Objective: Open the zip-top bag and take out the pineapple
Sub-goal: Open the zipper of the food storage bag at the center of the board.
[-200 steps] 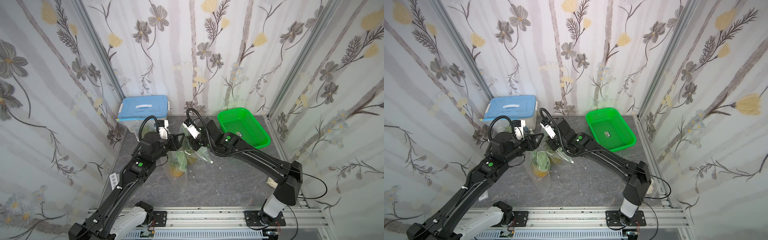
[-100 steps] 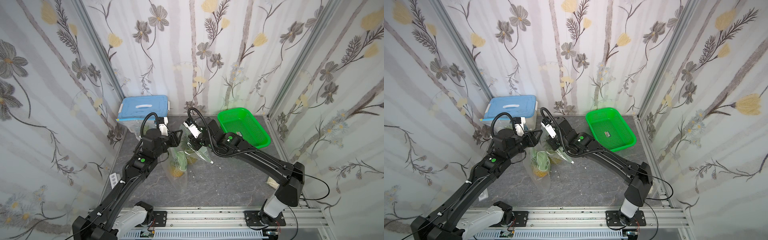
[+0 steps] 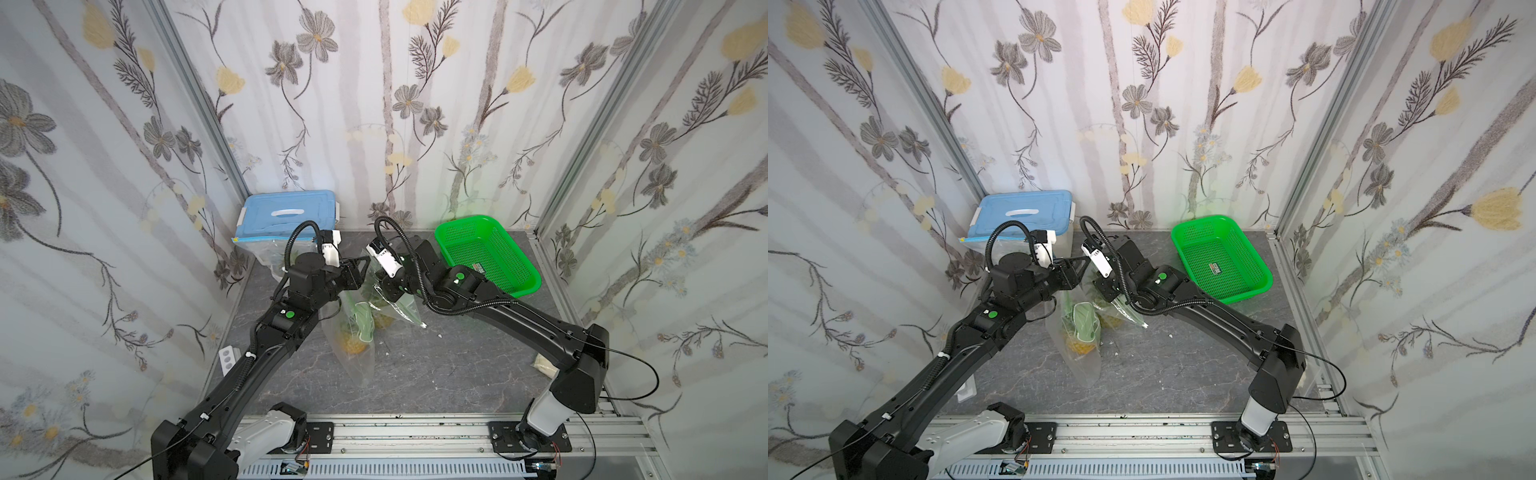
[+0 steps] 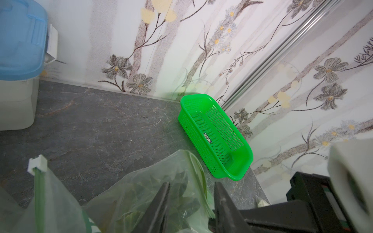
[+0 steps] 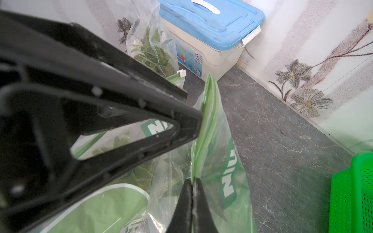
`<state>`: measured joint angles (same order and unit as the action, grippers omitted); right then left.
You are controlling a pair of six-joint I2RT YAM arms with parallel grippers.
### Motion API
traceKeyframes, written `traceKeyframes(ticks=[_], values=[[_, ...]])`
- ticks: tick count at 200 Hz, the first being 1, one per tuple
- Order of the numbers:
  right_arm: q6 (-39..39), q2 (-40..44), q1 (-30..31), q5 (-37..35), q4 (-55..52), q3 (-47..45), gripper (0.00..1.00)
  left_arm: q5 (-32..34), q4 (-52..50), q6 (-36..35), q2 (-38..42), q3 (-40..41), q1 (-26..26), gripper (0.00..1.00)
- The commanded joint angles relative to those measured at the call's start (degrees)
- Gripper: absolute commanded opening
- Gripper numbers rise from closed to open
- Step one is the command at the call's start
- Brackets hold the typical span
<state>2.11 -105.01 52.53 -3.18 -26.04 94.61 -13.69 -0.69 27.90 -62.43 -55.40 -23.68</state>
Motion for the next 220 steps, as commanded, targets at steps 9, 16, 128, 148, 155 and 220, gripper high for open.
traceKeyframes(ticks=[9,16,128,148,155,220], values=[[0.3,0.3,0.2,0.3,1.3,0.1,0.00,-0.6,2.4,0.0,-0.7,-0.8,0.1,0.36],[0.2,0.4,0.2,0.3,1.3,0.1,0.00,-0.5,2.5,0.1,-0.7,-0.7,0.1,0.35],[0.0,0.4,0.4,0.6,1.2,0.3,0.00,-0.5,2.6,-0.2,-1.7,-0.5,0.1,0.25],[-0.1,0.4,0.4,0.4,1.1,0.3,0.00,-0.7,3.0,0.0,-2.0,-0.5,0.1,0.25],[0.0,0.4,0.4,0.4,1.1,0.3,0.00,-0.7,3.0,-0.1,-2.1,-0.5,0.1,0.24],[-0.3,0.1,0.6,0.5,1.0,0.5,0.01,-1.5,2.2,-0.7,-2.6,-1.2,0.1,0.10]])
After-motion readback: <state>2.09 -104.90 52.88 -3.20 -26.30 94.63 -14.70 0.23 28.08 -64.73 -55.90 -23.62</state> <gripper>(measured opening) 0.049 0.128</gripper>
